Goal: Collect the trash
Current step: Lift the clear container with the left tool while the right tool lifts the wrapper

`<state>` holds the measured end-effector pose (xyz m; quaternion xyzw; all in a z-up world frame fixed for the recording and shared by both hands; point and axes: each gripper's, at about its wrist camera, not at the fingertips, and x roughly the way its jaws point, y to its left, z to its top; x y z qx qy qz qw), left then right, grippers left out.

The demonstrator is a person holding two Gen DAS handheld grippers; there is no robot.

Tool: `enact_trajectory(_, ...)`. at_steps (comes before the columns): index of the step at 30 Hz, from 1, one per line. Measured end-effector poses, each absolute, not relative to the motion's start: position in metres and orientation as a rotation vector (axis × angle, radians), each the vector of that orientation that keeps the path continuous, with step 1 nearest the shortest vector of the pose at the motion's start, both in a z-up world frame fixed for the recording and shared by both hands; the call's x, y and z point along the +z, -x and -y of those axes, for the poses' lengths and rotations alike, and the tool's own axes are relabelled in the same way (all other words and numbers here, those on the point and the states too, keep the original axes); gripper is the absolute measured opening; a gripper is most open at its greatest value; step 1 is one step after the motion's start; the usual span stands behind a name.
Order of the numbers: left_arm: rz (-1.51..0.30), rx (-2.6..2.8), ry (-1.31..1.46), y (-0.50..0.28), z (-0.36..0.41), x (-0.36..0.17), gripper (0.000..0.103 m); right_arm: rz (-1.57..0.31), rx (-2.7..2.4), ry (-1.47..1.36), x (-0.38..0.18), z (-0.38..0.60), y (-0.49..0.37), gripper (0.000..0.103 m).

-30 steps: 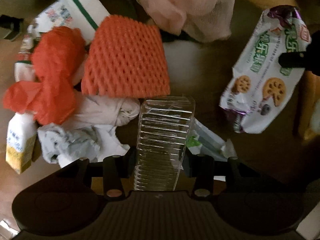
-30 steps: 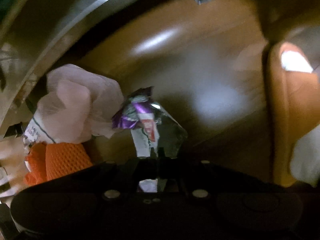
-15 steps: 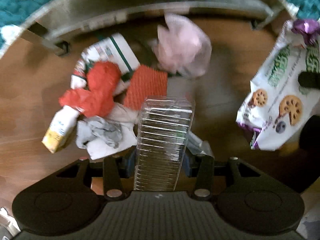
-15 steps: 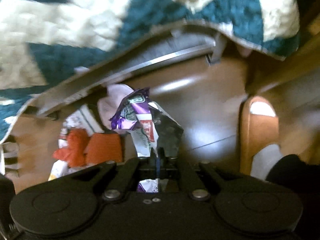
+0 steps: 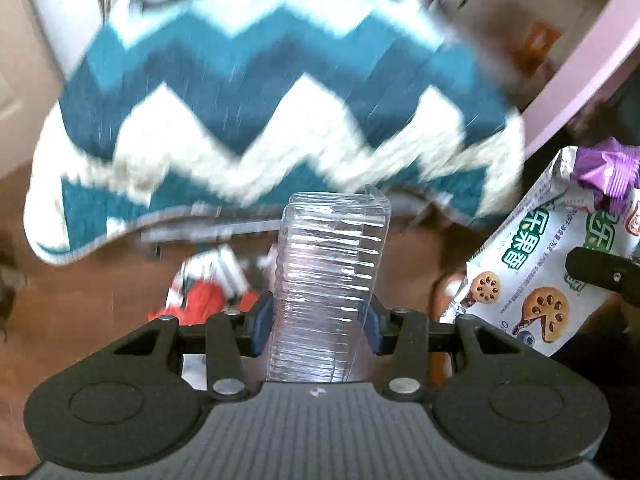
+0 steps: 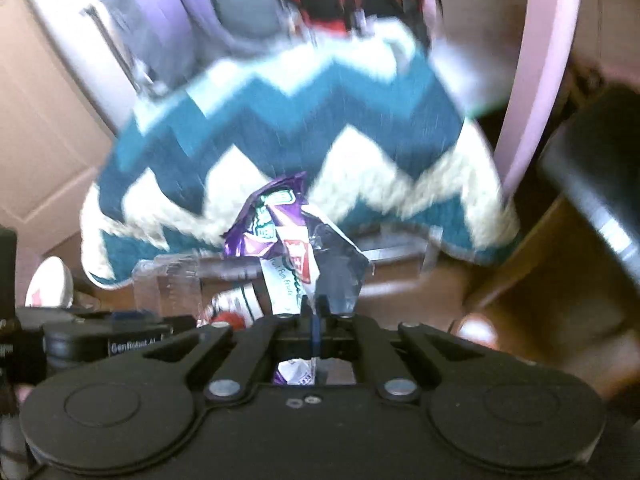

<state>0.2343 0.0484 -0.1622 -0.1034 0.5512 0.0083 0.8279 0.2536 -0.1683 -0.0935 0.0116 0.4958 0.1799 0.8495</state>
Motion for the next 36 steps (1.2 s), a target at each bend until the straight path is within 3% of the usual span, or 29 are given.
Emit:
enact_trajectory(11,-0.901,-0.186,0.125,-0.229,0.035,-0.006,0.045,-0.734,0.373,0.033,0.065,0.254,-0.211,0.001)
enact_trajectory(25,-0.610,-0.421,0.018,-0.255,0.174,0.168,0.045,-0.459,0.178,-0.008,0.199,0.385,-0.197,0.001)
enact_trajectory(30,-0.528,-0.495,-0.017,-0.264,0.234,0.208,0.045,-0.409,0.058,-0.031,0.221,0.436,-0.203,0.001)
enact_trajectory(36,-0.521,-0.573,-0.043,-0.289,0.305,0.216,0.045,-0.464,-0.060,-0.053,0.201,0.485,-0.230,0.001)
